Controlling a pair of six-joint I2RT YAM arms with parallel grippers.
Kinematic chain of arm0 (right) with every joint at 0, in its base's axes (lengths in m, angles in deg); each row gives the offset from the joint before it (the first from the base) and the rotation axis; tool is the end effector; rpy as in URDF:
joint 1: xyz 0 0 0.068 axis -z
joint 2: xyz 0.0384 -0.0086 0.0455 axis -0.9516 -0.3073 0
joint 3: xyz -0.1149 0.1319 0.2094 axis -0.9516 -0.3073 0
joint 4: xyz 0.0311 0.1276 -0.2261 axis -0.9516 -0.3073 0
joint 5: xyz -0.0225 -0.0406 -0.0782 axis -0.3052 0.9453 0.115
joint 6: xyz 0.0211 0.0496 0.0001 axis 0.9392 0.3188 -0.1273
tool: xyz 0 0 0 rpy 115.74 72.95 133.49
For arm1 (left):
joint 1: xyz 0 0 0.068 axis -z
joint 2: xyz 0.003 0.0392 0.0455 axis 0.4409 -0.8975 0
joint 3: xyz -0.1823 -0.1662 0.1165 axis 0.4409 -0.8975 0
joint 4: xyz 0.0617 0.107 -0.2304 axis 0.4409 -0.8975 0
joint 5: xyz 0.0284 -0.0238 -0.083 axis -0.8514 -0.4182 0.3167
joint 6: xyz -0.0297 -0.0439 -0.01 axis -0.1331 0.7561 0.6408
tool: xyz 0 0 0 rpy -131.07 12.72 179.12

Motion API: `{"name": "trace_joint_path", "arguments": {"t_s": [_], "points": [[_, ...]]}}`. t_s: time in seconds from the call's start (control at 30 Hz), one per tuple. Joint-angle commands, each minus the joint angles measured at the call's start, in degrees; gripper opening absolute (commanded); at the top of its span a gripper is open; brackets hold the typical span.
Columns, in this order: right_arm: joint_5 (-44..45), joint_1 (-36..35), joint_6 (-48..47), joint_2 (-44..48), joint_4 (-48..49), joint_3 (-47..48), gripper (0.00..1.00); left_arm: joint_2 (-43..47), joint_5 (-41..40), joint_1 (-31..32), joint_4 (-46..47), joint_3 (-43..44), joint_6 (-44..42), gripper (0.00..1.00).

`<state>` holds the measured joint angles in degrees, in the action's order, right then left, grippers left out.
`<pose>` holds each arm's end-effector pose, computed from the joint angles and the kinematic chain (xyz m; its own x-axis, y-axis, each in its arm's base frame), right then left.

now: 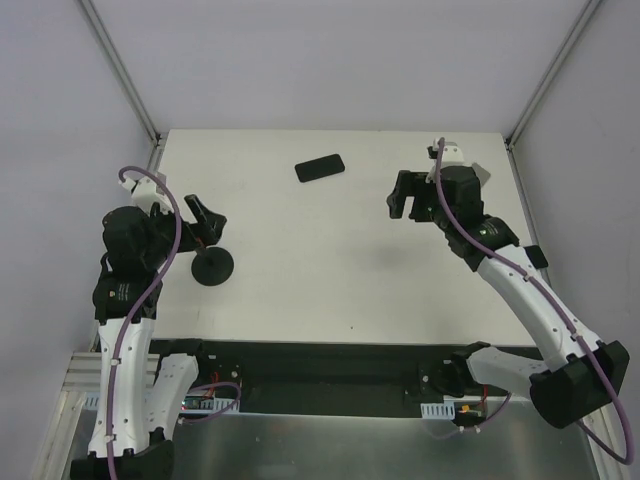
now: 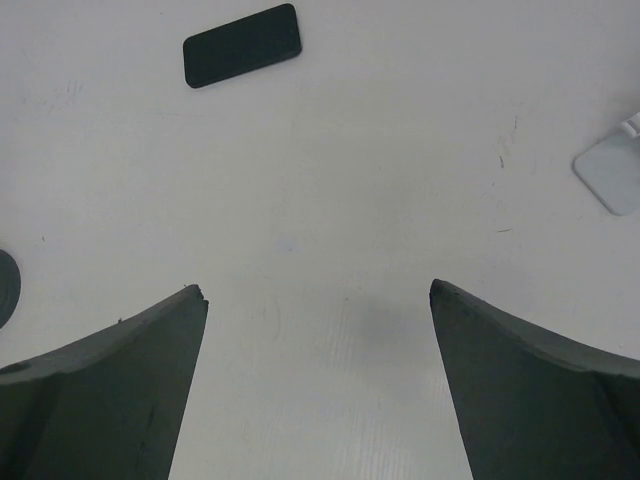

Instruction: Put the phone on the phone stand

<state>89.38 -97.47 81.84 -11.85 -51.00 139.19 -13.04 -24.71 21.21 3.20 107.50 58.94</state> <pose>0.2330 0.1058 0.3618 -0.3166 -0.1380 -0.9385 -0.3224 0.9461 -0.0304 0.1428 -0.0015 0.3806 -0.2698 -0.3079 -0.9124 0.2275 0.9003 -0.3711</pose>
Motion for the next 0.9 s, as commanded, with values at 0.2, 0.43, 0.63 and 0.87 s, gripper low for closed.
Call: {"name": "trace_joint_path", "arguments": {"t_s": [0.2, 0.43, 0.63, 0.87], "points": [[-3.93, -1.44, -2.03, -4.39, 4.68, 2.58, 0.96, -2.61, -14.53, -0.23, -8.87, -0.47, -3.23, 0.99], [-6.22, -1.44, -4.23, -5.98, 4.78, 2.58, 0.96, -7.0, -14.44, -0.23, -9.66, -1.62, -6.83, 0.62], [-6.22, -1.44, -4.67, -5.1, 5.48, 1.88, 0.96, -9.38, -12.94, -0.23, -9.66, -0.91, -8.77, 0.52], [-6.13, -1.44, -5.11, -4.04, 5.65, 1.08, 0.96, -10.7, -12.94, 1.26, -9.66, -0.65, -10.0, 0.4]]}}
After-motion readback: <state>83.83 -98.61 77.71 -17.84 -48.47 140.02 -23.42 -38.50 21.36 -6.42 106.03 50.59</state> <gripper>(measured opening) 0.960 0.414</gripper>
